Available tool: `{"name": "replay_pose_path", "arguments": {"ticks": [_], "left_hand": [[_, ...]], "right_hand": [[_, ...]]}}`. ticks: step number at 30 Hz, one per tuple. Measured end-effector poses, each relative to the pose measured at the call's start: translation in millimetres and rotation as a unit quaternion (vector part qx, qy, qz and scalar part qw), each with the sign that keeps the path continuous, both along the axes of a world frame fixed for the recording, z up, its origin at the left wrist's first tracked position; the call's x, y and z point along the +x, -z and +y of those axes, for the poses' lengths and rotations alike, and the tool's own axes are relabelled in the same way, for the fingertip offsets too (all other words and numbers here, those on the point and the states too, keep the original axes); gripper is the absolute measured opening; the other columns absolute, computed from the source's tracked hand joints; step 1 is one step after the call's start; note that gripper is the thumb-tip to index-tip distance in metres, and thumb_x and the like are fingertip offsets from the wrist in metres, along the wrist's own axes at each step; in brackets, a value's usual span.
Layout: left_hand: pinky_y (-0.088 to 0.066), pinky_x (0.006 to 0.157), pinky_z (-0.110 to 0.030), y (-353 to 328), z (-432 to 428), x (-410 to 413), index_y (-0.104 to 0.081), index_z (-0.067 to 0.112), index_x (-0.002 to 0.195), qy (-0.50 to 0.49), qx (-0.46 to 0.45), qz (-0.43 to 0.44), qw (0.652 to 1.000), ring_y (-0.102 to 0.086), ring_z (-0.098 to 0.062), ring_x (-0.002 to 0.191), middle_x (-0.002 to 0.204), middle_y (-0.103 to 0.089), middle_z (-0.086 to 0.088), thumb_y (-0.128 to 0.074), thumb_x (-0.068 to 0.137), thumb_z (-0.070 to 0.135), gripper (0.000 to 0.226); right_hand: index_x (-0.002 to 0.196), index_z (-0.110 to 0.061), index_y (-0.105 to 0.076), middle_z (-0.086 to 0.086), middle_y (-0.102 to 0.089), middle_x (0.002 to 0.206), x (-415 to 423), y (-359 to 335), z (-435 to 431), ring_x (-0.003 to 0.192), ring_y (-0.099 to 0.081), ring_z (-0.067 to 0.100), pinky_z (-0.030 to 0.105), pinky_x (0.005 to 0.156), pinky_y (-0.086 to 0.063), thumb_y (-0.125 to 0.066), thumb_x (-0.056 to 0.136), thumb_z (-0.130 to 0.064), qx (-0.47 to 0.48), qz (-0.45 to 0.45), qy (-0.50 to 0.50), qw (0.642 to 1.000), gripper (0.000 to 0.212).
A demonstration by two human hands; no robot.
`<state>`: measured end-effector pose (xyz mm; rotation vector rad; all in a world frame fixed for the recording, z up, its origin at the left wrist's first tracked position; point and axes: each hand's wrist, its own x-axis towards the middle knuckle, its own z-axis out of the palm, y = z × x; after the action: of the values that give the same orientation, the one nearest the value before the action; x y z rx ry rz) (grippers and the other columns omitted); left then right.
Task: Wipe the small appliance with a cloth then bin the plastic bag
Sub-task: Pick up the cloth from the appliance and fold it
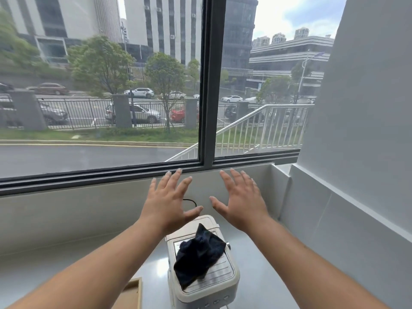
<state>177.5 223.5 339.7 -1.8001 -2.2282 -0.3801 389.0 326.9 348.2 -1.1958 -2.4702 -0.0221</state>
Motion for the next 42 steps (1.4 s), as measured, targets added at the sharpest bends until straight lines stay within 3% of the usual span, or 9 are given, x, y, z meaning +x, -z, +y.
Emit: {"name": "replay_pose_path", "arguments": {"ticks": [20,27,30,33,35,38,40,42], "left_hand": [[-0.001,0.129,-0.053,13.6,4.3,46.7,-0.013,0.04,0.164,-0.155,-0.055,0.026,0.986,-0.001,-0.023,0.162,0.177,-0.001,0.004,-0.025,0.078,0.093,0.101],[-0.002,0.13,-0.051,26.6,-17.4,52.6,-0.013,0.041,0.163,-0.183,-0.086,-0.004,0.979,-0.003,-0.02,0.161,0.176,-0.001,0.006,-0.033,0.079,0.087,0.097],[-0.009,0.13,-0.05,39.3,-27.9,53.7,-0.022,0.041,0.161,-0.155,-0.119,-0.018,0.981,-0.012,-0.018,0.16,0.175,-0.01,0.008,-0.045,0.082,0.081,0.091],[-0.015,0.129,-0.049,49.9,-32.5,56.0,-0.042,0.038,0.152,-0.136,-0.152,-0.032,0.978,-0.024,-0.016,0.156,0.168,-0.033,0.01,-0.052,0.084,0.074,0.078],[-0.027,0.123,-0.045,53.2,-32.4,58.4,-0.059,0.034,0.137,-0.126,-0.182,-0.025,0.975,-0.043,-0.018,0.145,0.146,-0.057,0.01,-0.053,0.085,0.068,0.062],[-0.05,0.091,-0.037,56.7,-31.3,62.0,-0.067,0.031,0.113,-0.129,-0.207,-0.026,0.97,-0.064,-0.021,0.111,0.11,-0.071,0.007,-0.054,0.086,0.059,0.041],[-0.05,0.08,-0.036,60.9,-30.0,61.9,-0.065,0.03,0.11,-0.127,-0.202,-0.041,0.97,-0.064,-0.021,0.106,0.108,-0.072,0.007,-0.055,0.089,0.052,0.032],[-0.049,0.078,-0.036,64.2,-27.8,59.8,-0.065,0.03,0.11,-0.121,-0.183,-0.056,0.974,-0.063,-0.021,0.106,0.11,-0.071,0.007,-0.055,0.091,0.048,0.028]], "right_hand": [[0.165,-0.036,-0.009,0.004,-0.016,0.175,-1.6,40.0,56.8,0.161,-0.009,0.031,0.051,0.13,-0.011,-0.023,0.087,-0.082,-0.048,0.012,-0.156,0.986,0.092],[0.166,-0.031,-0.015,0.007,-0.021,0.173,-18.6,50.3,42.8,0.16,-0.013,0.031,0.049,0.13,-0.014,-0.038,0.095,-0.073,-0.045,-0.019,-0.219,0.974,0.085],[0.165,-0.029,-0.022,0.007,-0.029,0.17,-22.7,56.5,34.6,0.158,-0.02,0.031,0.049,0.128,-0.017,-0.044,0.095,-0.068,-0.047,-0.036,-0.242,0.968,0.082],[0.161,-0.027,-0.032,0.004,-0.041,0.162,-22.8,64.9,28.5,0.151,-0.032,0.028,0.045,0.124,-0.026,-0.048,0.094,-0.062,-0.035,-0.054,-0.272,0.96,0.077],[0.155,-0.027,-0.042,0.001,-0.05,0.154,-21.2,71.3,25.3,0.143,-0.04,0.026,0.041,0.119,-0.032,-0.05,0.093,-0.057,-0.042,-0.062,-0.288,0.955,0.07],[0.146,-0.027,-0.052,0.0,-0.06,0.141,-18.2,80.3,21.7,0.132,-0.049,0.026,0.04,0.112,-0.039,-0.051,0.091,-0.052,-0.059,-0.089,-0.295,0.95,0.06],[0.141,-0.026,-0.057,0.0,-0.065,0.133,-16.1,84.5,20.4,0.125,-0.054,0.027,0.04,0.108,-0.042,-0.05,0.092,-0.052,-0.069,-0.112,-0.295,0.946,0.056],[0.13,-0.024,-0.063,0.001,-0.068,0.123,-14.5,87.2,20.4,0.117,-0.057,0.028,0.04,0.102,-0.045,-0.049,0.092,-0.053,-0.069,-0.14,-0.296,0.942,0.05]]}}
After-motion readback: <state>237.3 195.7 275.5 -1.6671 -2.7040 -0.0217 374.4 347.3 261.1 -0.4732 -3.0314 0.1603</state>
